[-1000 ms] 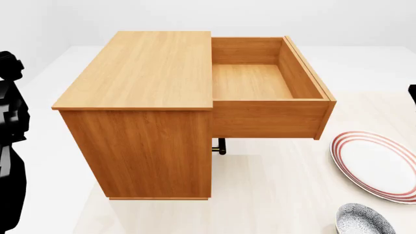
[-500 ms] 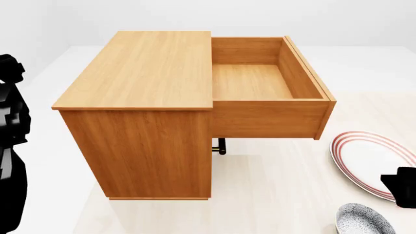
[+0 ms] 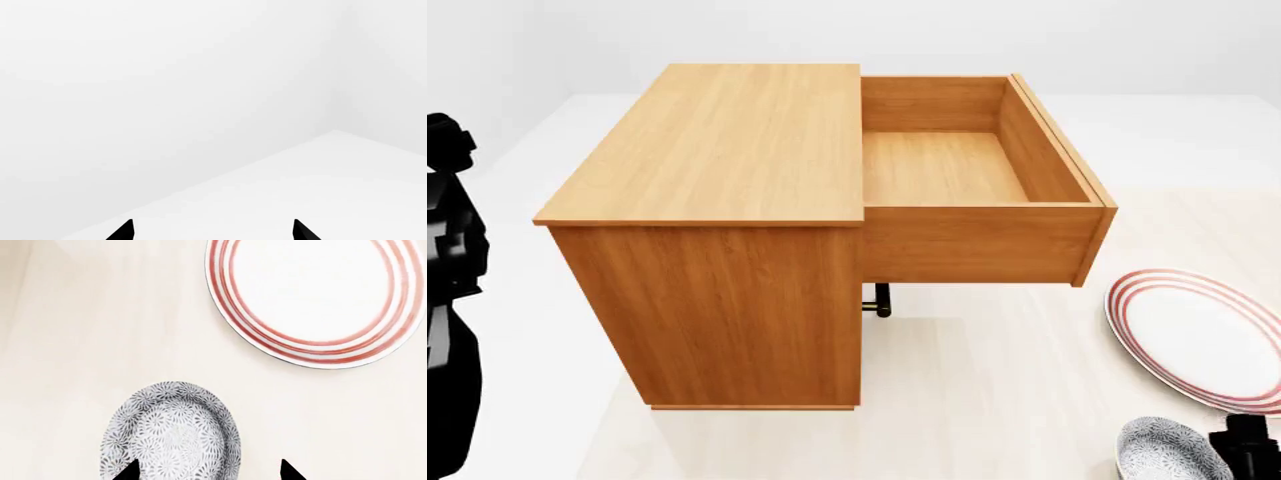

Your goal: Open the top drawer of the cabinet and put the bowl in it.

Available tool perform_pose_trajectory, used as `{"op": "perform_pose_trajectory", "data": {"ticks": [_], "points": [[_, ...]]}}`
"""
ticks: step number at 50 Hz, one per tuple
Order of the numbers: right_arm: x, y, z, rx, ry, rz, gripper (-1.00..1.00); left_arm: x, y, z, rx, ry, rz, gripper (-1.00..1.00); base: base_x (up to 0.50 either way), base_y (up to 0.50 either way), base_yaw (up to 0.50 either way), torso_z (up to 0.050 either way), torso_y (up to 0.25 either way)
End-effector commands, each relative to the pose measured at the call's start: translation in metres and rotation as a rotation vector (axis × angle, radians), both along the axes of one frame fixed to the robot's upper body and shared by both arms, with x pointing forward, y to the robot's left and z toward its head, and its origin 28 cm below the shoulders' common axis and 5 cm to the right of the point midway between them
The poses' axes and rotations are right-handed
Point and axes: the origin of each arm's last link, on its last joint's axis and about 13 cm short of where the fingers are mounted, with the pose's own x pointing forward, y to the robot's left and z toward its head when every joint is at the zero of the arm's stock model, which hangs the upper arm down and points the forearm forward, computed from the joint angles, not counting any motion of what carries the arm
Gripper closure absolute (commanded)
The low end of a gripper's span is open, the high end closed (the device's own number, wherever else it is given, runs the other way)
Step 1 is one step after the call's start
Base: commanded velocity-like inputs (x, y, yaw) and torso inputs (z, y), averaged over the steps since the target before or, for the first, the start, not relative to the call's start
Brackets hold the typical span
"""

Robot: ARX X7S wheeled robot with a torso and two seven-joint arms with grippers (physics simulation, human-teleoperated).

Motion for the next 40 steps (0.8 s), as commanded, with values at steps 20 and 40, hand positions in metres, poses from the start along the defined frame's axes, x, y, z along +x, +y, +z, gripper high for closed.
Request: {"op": "perform_pose_trajectory", "data": {"ticks": [20, 40], "points": [[0.025, -0.001, -0.050, -0.019, 0.081, -0.024, -1.00, -0.001, 0.002, 0.000, 0.000, 0.001, 0.004, -1.00, 0.00, 0.00, 0.00, 0.000, 0.000], [0.041, -0.003, -0.078, -0.052, 0.144, -0.044, -1.00, -0.002, 0.003, 0.000, 0.000, -0.001, 0.009, -1.00, 0.00, 0.00, 0.00, 0.000, 0.000]]}}
